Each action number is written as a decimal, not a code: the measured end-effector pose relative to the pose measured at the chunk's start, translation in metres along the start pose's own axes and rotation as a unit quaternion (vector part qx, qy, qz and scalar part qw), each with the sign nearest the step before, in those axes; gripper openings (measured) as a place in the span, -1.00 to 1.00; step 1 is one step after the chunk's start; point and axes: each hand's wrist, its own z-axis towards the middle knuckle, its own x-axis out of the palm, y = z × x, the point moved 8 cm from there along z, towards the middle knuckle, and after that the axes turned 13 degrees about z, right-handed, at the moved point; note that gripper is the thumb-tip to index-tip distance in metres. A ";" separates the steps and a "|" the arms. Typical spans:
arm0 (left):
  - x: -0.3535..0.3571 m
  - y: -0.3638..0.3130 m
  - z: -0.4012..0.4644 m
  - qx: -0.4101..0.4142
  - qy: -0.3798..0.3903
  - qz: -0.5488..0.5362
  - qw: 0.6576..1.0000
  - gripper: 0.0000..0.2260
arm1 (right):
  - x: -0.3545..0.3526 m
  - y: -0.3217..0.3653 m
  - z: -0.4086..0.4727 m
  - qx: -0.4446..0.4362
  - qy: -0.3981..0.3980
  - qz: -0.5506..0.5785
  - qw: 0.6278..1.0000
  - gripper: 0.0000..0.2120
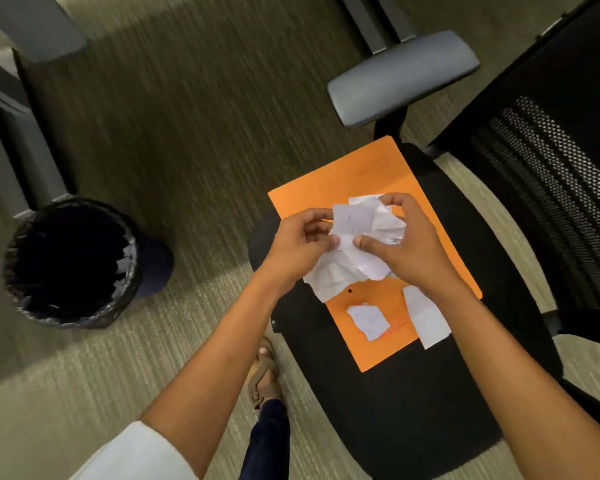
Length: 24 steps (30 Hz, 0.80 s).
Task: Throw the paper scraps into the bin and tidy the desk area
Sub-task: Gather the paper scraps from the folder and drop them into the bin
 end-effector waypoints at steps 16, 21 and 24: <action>-0.140 0.051 -0.069 -0.088 -0.144 -0.181 0.969 -0.84 | 0.195 0.064 0.008 0.018 0.133 0.061 0.989 -0.48; -0.205 0.077 -0.095 -0.091 -0.229 -0.249 0.937 -0.91 | 0.276 0.084 0.008 -0.004 0.176 0.020 0.984 -0.65; -0.248 0.091 -0.112 -0.108 -0.281 -0.268 0.915 -0.91 | 0.327 0.095 0.007 0.003 0.176 0.007 0.984 -0.73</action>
